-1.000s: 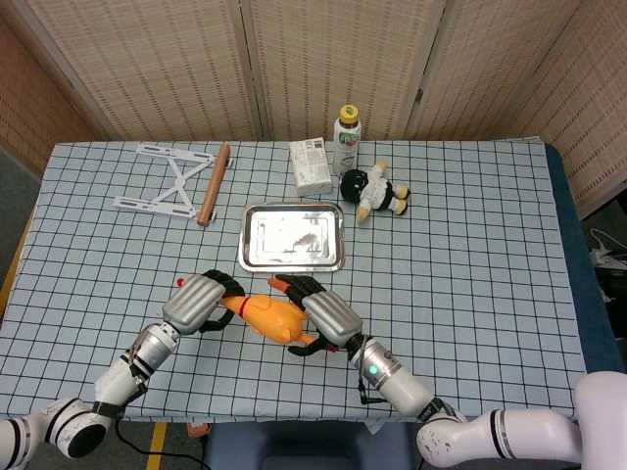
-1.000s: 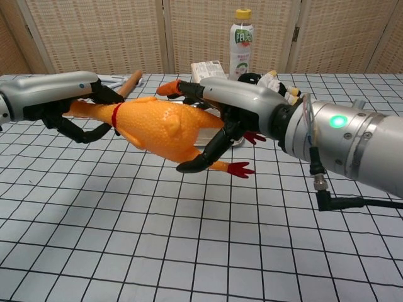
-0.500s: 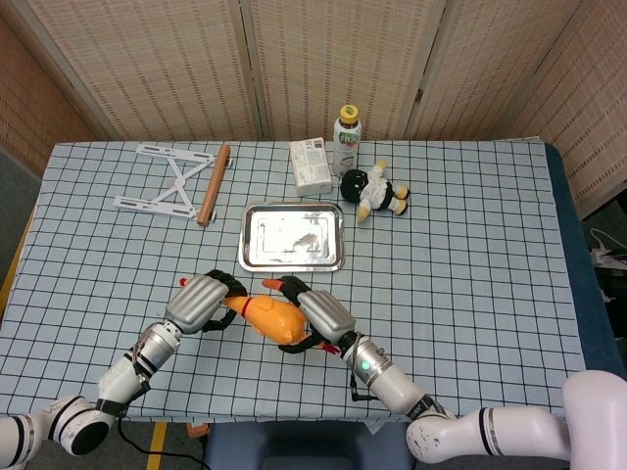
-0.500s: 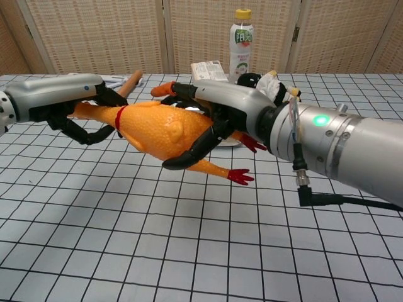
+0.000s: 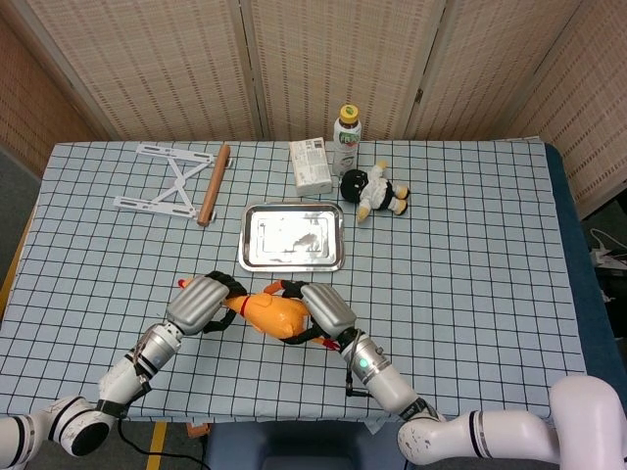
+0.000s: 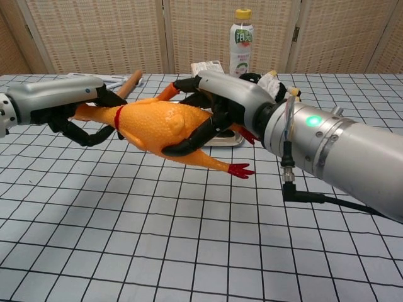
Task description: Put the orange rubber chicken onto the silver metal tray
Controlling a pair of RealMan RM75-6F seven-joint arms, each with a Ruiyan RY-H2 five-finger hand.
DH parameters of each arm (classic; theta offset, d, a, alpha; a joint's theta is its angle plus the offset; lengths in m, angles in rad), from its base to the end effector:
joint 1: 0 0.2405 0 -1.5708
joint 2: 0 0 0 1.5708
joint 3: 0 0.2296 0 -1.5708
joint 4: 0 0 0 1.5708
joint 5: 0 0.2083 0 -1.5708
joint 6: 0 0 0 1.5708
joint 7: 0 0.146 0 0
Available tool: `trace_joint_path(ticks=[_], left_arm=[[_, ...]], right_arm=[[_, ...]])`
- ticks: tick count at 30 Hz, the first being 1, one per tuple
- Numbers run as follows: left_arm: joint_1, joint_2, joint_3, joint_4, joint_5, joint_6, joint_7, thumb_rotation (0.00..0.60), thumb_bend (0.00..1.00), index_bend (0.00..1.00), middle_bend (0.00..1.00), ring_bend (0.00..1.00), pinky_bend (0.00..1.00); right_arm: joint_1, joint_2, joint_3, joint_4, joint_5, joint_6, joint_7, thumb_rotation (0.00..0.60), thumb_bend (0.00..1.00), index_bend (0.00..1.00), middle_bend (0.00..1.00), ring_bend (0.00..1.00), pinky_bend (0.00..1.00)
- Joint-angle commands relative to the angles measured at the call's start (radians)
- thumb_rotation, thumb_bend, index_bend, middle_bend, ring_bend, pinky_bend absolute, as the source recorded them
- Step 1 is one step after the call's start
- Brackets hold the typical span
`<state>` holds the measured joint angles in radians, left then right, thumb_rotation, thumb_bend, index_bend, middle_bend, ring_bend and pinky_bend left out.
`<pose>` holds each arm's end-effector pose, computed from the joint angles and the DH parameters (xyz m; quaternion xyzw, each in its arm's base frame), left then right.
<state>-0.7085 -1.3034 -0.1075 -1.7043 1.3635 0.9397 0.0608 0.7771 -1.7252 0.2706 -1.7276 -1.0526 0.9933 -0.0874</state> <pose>-0.1182 0.2940 0.0262 -0.7684 -0.3851 -0.4066 0.3097 -0.0174 -0.2709 -0.0489 0.6335 -0.5613 0.4979 0.1889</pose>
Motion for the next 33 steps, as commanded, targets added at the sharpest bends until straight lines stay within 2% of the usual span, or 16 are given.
trace_joint_path(ticks=[1,3,4,5,6,7,8,10,14,17,20,23,28,33], left_arm=[[0.0,0.001,0.0,-0.003,-0.002,0.002,0.003,0.6,0.85,0.78,0.44,0.31,0.28],[0.001,0.002,-0.001,-0.006,-0.003,0.005,0.005,0.6,0.85,0.78,0.44,0.31,0.28],[0.001,0.003,0.0,-0.007,-0.003,0.006,0.007,0.6,0.85,0.78,0.44,0.31,0.28],[0.0,0.005,0.0,-0.007,-0.002,0.005,0.01,0.6,0.85,0.78,0.44,0.31,0.28],[-0.001,0.008,0.001,-0.007,-0.003,0.003,0.014,0.6,0.86,0.78,0.44,0.31,0.28],[-0.003,0.011,0.0,-0.007,-0.005,0.0,0.014,0.6,0.86,0.78,0.44,0.31,0.28],[-0.005,0.013,-0.002,-0.006,-0.007,-0.003,0.013,0.6,0.86,0.78,0.44,0.31,0.28],[-0.009,0.014,-0.007,-0.002,-0.011,-0.005,0.013,0.6,0.86,0.78,0.44,0.31,0.28],[-0.007,-0.014,-0.019,0.029,-0.018,0.02,0.019,0.6,0.86,0.78,0.44,0.31,0.28],[-0.01,-0.037,-0.033,0.049,-0.038,0.018,-0.008,0.6,0.86,0.78,0.44,0.31,0.29],[-0.028,-0.043,-0.041,0.074,-0.05,-0.011,-0.018,0.6,0.86,0.78,0.44,0.31,0.3],[-0.062,-0.052,-0.063,0.113,-0.079,-0.064,-0.034,0.6,0.86,0.78,0.44,0.31,0.31],[-0.132,-0.136,-0.11,0.25,-0.128,-0.126,-0.057,0.6,0.86,0.78,0.44,0.31,0.31],[-0.231,-0.293,-0.147,0.51,-0.179,-0.215,-0.058,0.6,0.86,0.77,0.44,0.31,0.31]], right_arm=[[-0.006,-0.007,0.006,-0.005,-0.013,0.019,0.011,0.6,0.52,1.0,0.71,0.93,1.0],[-0.013,-0.01,0.005,0.0,-0.037,0.035,0.023,0.6,0.51,0.99,0.72,0.88,1.0],[-0.015,-0.005,-0.001,-0.001,-0.052,0.03,0.033,0.6,0.47,0.91,0.69,0.79,0.95],[-0.014,0.011,-0.013,-0.005,-0.065,0.007,0.047,0.6,0.42,0.71,0.58,0.62,0.8],[-0.01,0.037,-0.025,-0.012,-0.07,-0.027,0.054,0.6,0.36,0.47,0.42,0.43,0.62],[-0.004,0.073,-0.034,-0.022,-0.079,-0.061,0.052,0.6,0.3,0.21,0.21,0.21,0.36],[-0.002,0.094,-0.04,-0.028,-0.094,-0.071,0.046,0.6,0.24,0.03,0.04,0.04,0.14],[-0.007,0.134,-0.056,-0.04,-0.15,-0.063,0.032,0.6,0.16,0.0,0.0,0.0,0.0],[-0.038,0.189,-0.083,-0.066,-0.228,0.004,-0.012,0.6,0.1,0.0,0.0,0.0,0.0],[-0.063,0.238,-0.1,-0.099,-0.265,0.026,0.012,0.6,0.07,0.0,0.0,0.0,0.0],[-0.1,0.296,-0.129,-0.121,-0.322,0.072,0.01,0.6,0.07,0.0,0.0,0.0,0.0],[-0.167,0.357,-0.182,-0.13,-0.414,0.17,-0.011,0.6,0.07,0.0,0.0,0.0,0.0],[-0.309,0.438,-0.29,-0.079,-0.574,0.369,0.03,0.6,0.07,0.0,0.0,0.0,0.0],[-0.392,0.464,-0.332,0.014,-0.61,0.46,0.089,0.6,0.07,0.0,0.0,0.0,0.0]])
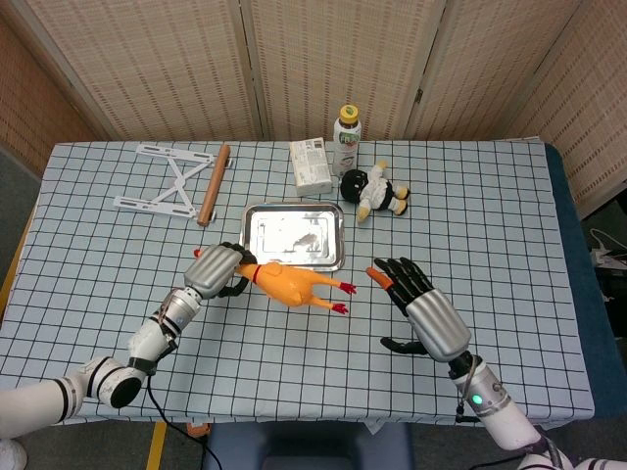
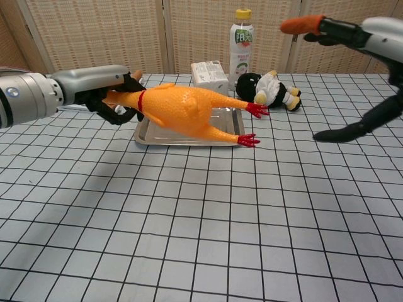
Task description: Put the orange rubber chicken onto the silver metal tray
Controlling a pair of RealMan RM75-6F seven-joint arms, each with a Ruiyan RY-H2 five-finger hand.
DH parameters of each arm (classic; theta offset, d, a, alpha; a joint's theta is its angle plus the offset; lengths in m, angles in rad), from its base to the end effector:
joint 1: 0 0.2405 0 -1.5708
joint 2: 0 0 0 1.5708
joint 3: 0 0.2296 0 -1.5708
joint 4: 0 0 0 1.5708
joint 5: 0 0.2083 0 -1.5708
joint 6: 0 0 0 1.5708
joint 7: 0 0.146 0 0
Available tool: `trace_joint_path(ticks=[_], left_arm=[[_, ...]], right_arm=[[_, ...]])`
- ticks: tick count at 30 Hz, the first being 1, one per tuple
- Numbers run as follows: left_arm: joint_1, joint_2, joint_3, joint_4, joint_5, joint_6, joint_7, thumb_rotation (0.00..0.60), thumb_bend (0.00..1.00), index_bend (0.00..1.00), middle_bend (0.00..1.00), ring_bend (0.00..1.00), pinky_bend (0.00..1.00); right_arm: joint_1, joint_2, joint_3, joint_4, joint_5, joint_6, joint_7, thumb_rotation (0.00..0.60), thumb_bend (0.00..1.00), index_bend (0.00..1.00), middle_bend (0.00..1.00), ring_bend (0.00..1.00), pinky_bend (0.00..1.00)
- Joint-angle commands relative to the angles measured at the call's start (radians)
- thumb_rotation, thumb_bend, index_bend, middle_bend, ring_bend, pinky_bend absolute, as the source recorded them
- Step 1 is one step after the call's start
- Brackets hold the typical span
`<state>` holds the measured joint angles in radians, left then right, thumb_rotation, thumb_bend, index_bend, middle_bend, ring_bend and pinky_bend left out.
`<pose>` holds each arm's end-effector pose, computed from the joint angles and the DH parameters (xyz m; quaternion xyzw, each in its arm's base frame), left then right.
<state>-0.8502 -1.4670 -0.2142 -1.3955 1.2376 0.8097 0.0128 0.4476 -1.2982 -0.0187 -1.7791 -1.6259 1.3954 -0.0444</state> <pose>-0.1059 0.3646 0.0047 -0.7522 -0.3918 -0.4042 0.3425 -0.1461 -0.2246 0.0660 0.6829 -0.3623 0.5247 0.3564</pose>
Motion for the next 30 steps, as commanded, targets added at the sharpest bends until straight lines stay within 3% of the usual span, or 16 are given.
trace_joint_path(ticks=[1,9,13,18,20,22,26,30], left_arm=[[-0.11,-0.158,-0.045,0.257,-0.064,-0.11,-0.015,0.6,0.86,0.77,0.44,0.31,0.31],[-0.262,-0.401,-0.065,0.762,-0.103,-0.315,-0.078,0.6,0.84,0.74,0.44,0.31,0.31],[-0.29,-0.455,-0.056,0.891,-0.064,-0.356,-0.16,0.6,0.82,0.63,0.43,0.31,0.31],[-0.293,-0.469,-0.019,0.941,0.017,-0.361,-0.291,0.6,0.68,0.33,0.39,0.3,0.3],[-0.296,-0.468,-0.013,0.944,0.033,-0.374,-0.334,0.6,0.58,0.13,0.34,0.27,0.3],[-0.303,-0.466,-0.015,0.943,0.041,-0.392,-0.38,0.6,0.48,0.02,0.25,0.22,0.3],[-0.317,-0.465,-0.025,0.94,0.052,-0.388,-0.442,0.6,0.42,0.0,0.09,0.13,0.3],[-0.316,-0.45,-0.021,0.914,0.079,-0.338,-0.471,0.6,0.42,0.0,0.06,0.1,0.29]], right_arm=[[-0.068,0.039,-0.042,0.078,-0.033,0.06,0.056,0.6,0.07,0.0,0.0,0.0,0.0],[-0.055,0.052,0.003,0.166,0.042,-0.017,0.133,0.6,0.07,0.0,0.0,0.0,0.0],[-0.041,0.041,0.02,0.211,0.07,-0.063,0.163,0.6,0.07,0.0,0.0,0.0,0.0],[-0.029,0.017,0.037,0.257,0.076,-0.091,0.193,0.6,0.07,0.0,0.0,0.0,0.0],[-0.024,0.014,0.037,0.263,0.072,-0.104,0.215,0.6,0.07,0.0,0.0,0.0,0.0],[-0.017,0.023,0.031,0.254,0.069,-0.129,0.274,0.6,0.07,0.0,0.0,0.0,0.0],[-0.019,0.034,0.033,0.253,0.066,-0.133,0.31,0.6,0.07,0.0,0.0,0.0,0.0],[-0.036,0.047,0.034,0.242,0.062,-0.11,0.309,0.6,0.07,0.0,0.0,0.0,0.0]])
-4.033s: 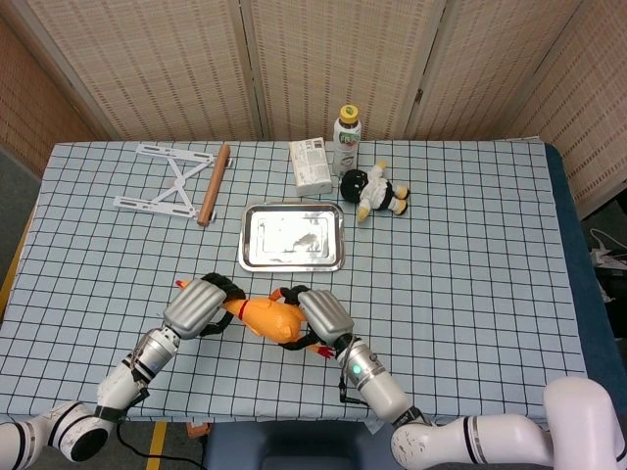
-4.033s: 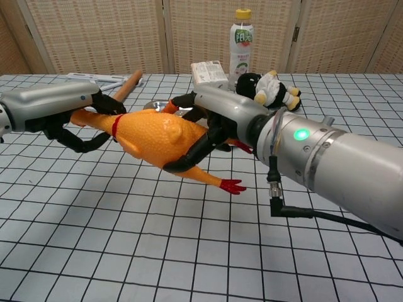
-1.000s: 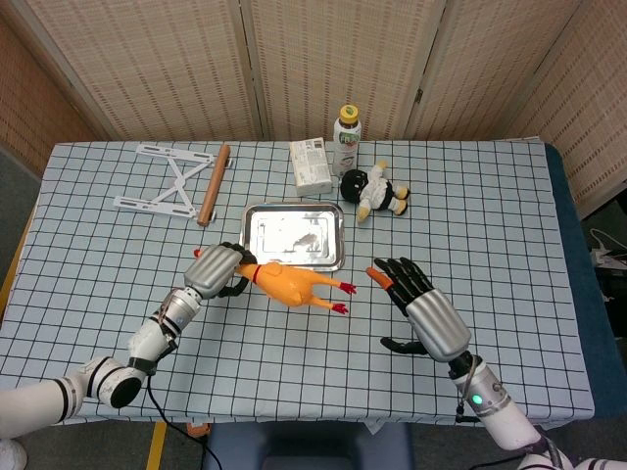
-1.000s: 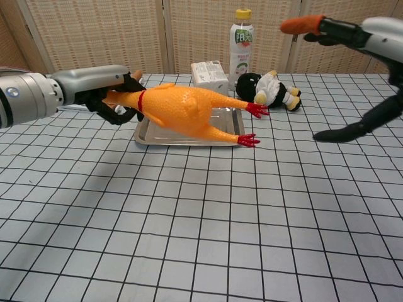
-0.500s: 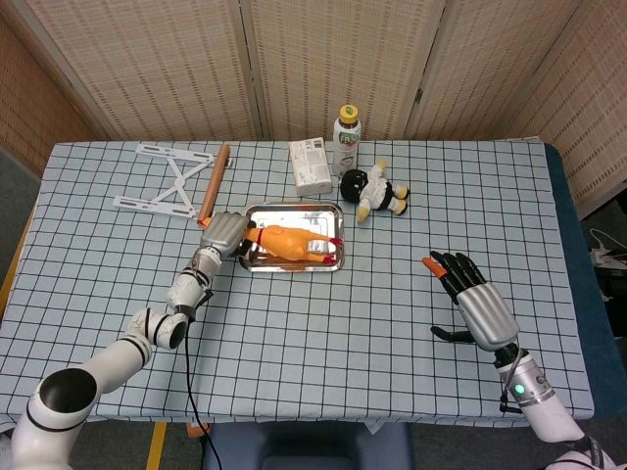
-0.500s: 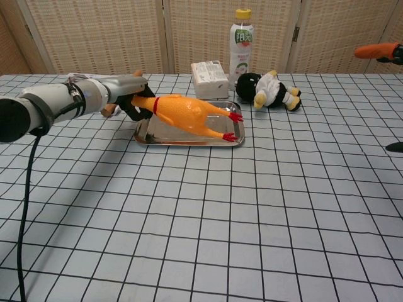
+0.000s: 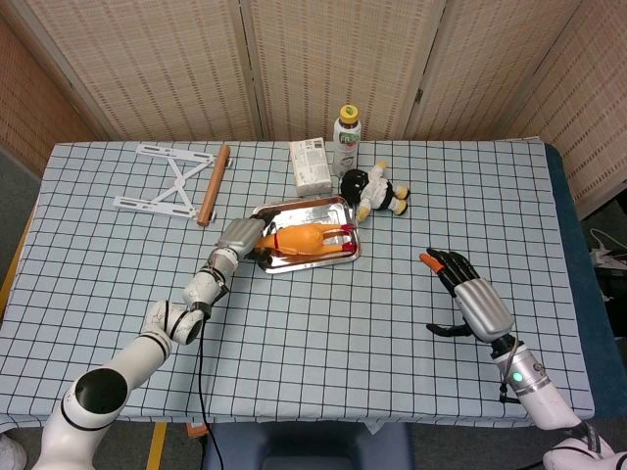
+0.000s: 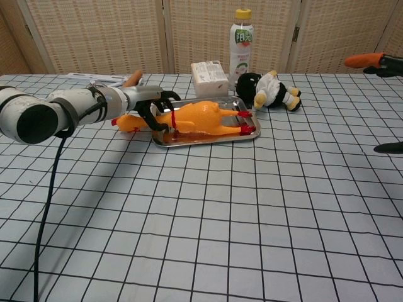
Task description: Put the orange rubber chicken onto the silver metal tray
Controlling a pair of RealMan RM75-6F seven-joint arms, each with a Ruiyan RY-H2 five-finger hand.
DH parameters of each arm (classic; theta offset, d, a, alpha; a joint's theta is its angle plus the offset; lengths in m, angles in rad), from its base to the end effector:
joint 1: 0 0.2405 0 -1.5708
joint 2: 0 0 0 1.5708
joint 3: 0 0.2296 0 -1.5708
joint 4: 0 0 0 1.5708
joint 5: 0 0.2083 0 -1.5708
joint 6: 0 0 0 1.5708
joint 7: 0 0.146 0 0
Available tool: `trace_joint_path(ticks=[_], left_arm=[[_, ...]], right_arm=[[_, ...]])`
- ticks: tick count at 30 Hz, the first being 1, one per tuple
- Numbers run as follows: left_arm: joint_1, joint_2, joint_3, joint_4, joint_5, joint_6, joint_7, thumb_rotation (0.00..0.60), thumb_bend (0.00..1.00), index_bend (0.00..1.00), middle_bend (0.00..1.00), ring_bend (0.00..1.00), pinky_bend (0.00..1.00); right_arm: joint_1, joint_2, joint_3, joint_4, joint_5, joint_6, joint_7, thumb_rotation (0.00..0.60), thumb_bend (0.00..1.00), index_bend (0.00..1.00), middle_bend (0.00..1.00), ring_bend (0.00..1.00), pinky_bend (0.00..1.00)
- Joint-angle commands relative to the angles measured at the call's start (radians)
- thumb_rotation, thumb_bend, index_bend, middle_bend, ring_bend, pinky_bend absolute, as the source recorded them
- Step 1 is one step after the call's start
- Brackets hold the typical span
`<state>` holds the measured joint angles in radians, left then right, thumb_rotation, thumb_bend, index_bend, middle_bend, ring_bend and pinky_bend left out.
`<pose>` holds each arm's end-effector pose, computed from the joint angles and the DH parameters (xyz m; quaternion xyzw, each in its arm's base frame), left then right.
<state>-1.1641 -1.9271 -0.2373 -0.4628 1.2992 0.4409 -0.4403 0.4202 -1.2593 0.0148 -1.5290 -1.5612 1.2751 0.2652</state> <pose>-0.1012 0.4639 -0.0600 -0.7272 -0.4618 -0.3375 0.3796 -0.2209 -0.2557 0.0780 0.6633 -0.4340 0.4740 0.3834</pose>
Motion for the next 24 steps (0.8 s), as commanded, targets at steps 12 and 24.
trace_joint_path(ticks=[12,24], left_arm=[[0.119,0.284,0.008,-0.508,0.044,0.276,0.112,0.6,0.41,0.0,0.04,0.07,0.25],[0.713,0.696,0.348,-1.14,0.237,0.947,0.39,0.6,0.41,0.0,0.03,0.0,0.11]], right_arm=[[-0.059,0.04,-0.023,-0.074,-0.064,0.081,-0.049,0.6,0.07,0.0,0.0,0.0,0.0],[-0.255,0.042,-0.095,-0.141,-0.113,0.284,-0.479,0.6,0.07,0.0,0.0,0.0,0.0]])
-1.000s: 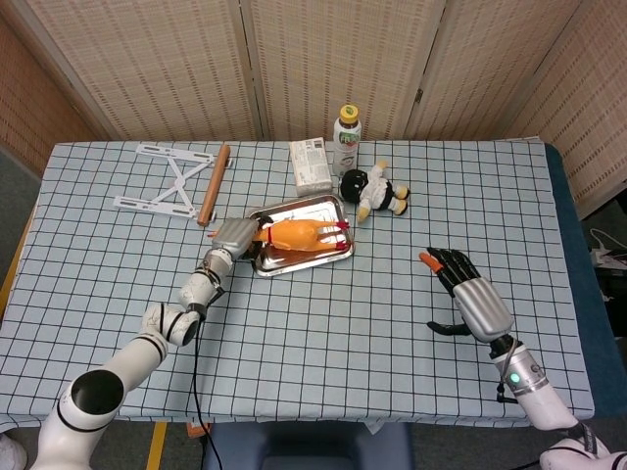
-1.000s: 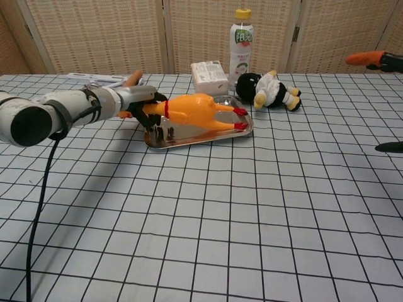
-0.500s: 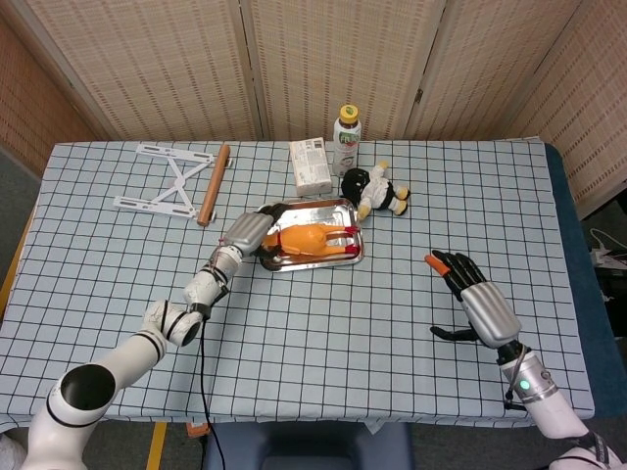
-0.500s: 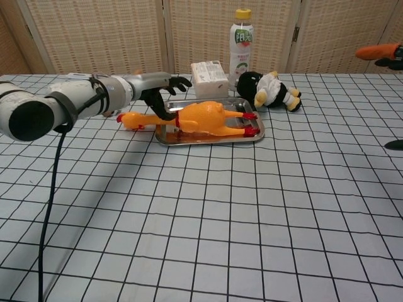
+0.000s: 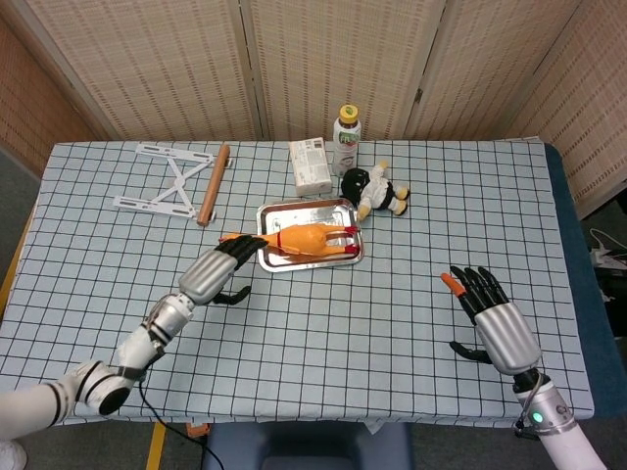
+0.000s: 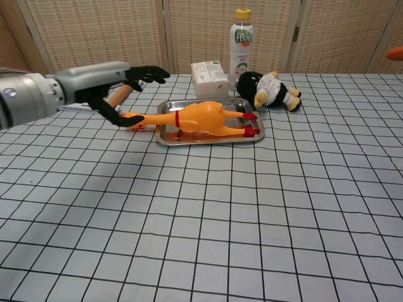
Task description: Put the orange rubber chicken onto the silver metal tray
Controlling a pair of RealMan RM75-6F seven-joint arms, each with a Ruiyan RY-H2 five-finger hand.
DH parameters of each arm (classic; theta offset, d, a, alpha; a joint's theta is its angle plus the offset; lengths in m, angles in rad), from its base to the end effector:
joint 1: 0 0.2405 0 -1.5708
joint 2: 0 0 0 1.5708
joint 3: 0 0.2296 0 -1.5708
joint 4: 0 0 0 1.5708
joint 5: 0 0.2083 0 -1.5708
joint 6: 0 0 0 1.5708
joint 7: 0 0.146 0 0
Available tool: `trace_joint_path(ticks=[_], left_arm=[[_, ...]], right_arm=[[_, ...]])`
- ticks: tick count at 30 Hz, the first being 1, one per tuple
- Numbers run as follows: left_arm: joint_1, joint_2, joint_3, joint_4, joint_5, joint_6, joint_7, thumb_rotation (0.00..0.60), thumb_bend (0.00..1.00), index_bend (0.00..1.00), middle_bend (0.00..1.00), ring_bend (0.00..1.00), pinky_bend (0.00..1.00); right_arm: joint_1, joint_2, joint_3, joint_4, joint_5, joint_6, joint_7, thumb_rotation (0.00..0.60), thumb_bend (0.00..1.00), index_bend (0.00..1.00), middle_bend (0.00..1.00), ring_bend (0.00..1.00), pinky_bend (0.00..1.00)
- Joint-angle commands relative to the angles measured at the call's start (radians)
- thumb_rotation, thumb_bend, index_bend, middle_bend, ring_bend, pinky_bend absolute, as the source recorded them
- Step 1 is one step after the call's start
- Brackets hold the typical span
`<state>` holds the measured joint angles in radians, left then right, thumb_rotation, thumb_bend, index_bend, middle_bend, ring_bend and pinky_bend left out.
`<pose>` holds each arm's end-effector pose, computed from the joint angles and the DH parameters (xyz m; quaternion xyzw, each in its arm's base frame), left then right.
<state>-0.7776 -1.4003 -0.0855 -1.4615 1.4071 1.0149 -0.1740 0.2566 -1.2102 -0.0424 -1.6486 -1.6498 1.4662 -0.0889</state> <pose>-0.1275 0.3303 0.0221 -0.7381 -0.3919 -0.4535 0.3099 -0.2252 -0.1989 0.0981 0.6844 -0.3352 0.4385 0.4765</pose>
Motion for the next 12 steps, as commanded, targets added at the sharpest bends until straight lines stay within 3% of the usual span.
trace_joint_path(ticks=[1,5,7,12], left_arm=[[0.371,0.166,0.217,-0.125,0.145,0.426,0.116,0.6,0.41,0.0,0.03,0.0,0.11],[0.538,0.123,0.261,-0.019,0.166,0.611,0.091,0.6,0.4,0.0,0.01,0.0,0.12],[0.564,0.135,0.276,0.004,0.203,0.641,0.153,0.6,0.4,0.0,0.0,0.0,0.12],[0.583,0.154,0.267,-0.012,0.255,0.668,0.144,0.6,0.4,0.0,0.0,0.0,0.12]], right_arm=[[-0.109,-0.013,-0.045,-0.012,-0.033,0.113,-0.134,0.6,0.07,0.0,0.0,0.0,0.0],[-0.189,-0.039,-0.076,0.054,-0.059,0.205,-0.101,0.6,0.07,0.0,0.0,0.0,0.0],[-0.209,-0.036,-0.084,0.082,-0.08,0.231,-0.102,0.6,0.07,0.0,0.0,0.0,0.0],[-0.222,-0.047,-0.061,0.092,-0.099,0.26,-0.078,0.6,0.07,0.0,0.0,0.0,0.0]])
